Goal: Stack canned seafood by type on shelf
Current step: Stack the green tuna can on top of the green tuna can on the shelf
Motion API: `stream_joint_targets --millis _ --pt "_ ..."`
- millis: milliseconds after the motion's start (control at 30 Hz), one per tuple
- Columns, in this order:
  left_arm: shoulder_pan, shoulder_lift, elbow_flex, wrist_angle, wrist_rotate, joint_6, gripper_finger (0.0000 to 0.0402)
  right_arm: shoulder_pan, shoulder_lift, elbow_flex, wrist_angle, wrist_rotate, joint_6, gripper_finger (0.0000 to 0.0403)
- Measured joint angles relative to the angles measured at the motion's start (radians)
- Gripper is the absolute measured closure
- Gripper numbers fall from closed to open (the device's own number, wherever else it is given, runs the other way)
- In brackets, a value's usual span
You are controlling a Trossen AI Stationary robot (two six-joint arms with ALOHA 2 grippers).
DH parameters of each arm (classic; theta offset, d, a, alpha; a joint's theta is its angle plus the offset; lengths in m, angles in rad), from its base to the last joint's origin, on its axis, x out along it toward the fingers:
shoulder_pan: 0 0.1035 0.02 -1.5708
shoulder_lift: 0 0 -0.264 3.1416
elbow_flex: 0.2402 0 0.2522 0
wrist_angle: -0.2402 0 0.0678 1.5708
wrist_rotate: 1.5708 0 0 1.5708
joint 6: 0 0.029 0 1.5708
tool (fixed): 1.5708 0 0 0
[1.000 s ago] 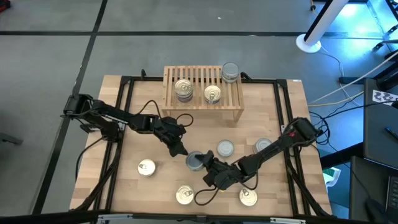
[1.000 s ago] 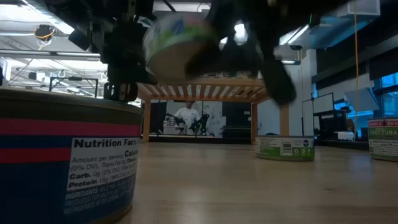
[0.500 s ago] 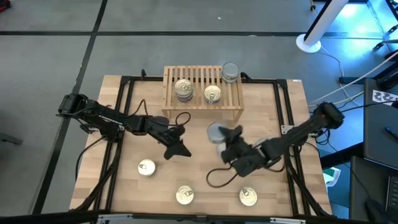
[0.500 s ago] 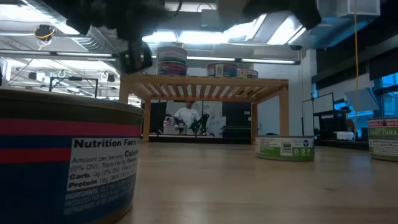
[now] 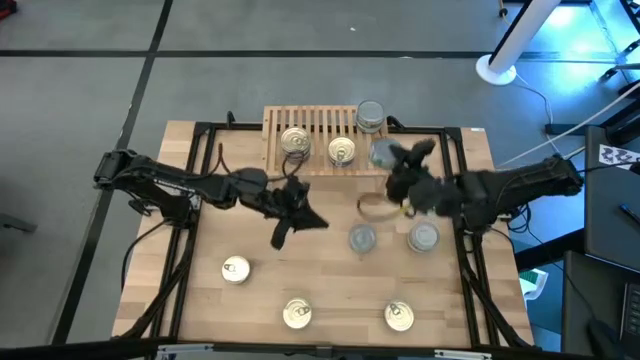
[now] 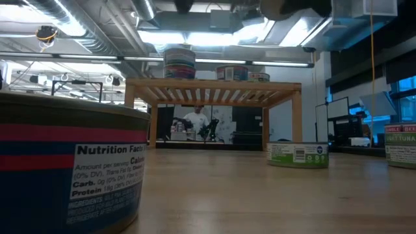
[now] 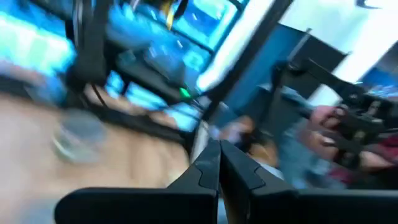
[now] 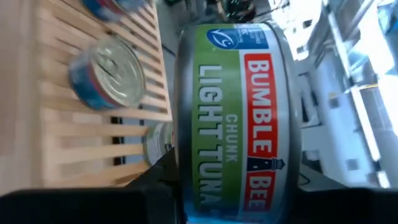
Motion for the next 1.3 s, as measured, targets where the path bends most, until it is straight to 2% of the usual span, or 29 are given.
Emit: stream_joint_targets --millis 100,200,433,500,667,800,900,1100,1300 --pt "0.037 0.0 0.08 -0.087 -0.101 0.14 0.0399 -0.13 -0.029 0.0 0.005 -0.133 -0.029 0.0276" --pt "0.09 0.001 0.14 -0.116 -0.183 0.253 0.0399 -0.258 -0.032 0.0 0.024 -0.224 -0.078 0.0274" --pt "0.245 0.036 0.216 -0.109 -0.217 0.399 0.0399 -0.526 -0.022 0.0 0.207 -0.488 -0.236 0.0274" --pt "0.291 0.07 0.232 -0.11 -0.218 0.431 0.0399 -0.584 -0.021 0.0 0.272 -0.558 -0.255 0.0274" --pt "0.388 0.163 0.273 -0.059 -0.218 0.508 0.0399 -0.694 -0.003 0.0 0.304 -0.724 -0.282 0.0274" --pt "0.444 0.23 0.31 0.029 -0.218 0.548 0.0399 -0.747 0.044 0.0 0.306 -0.774 -0.286 0.0274" --pt "0.469 0.291 0.355 0.032 -0.216 0.567 0.0399 -0.775 0.085 0.0 0.308 -0.818 -0.299 0.0273" --pt "0.489 0.422 0.46 0.02 -0.202 0.656 0.0399 -0.788 0.142 0.0 0.315 -0.821 -0.341 0.0273" --pt "0.505 0.503 0.534 0.018 -0.201 0.689 0.0399 -0.786 0.164 0.0 0.318 -0.816 -0.373 0.0272"
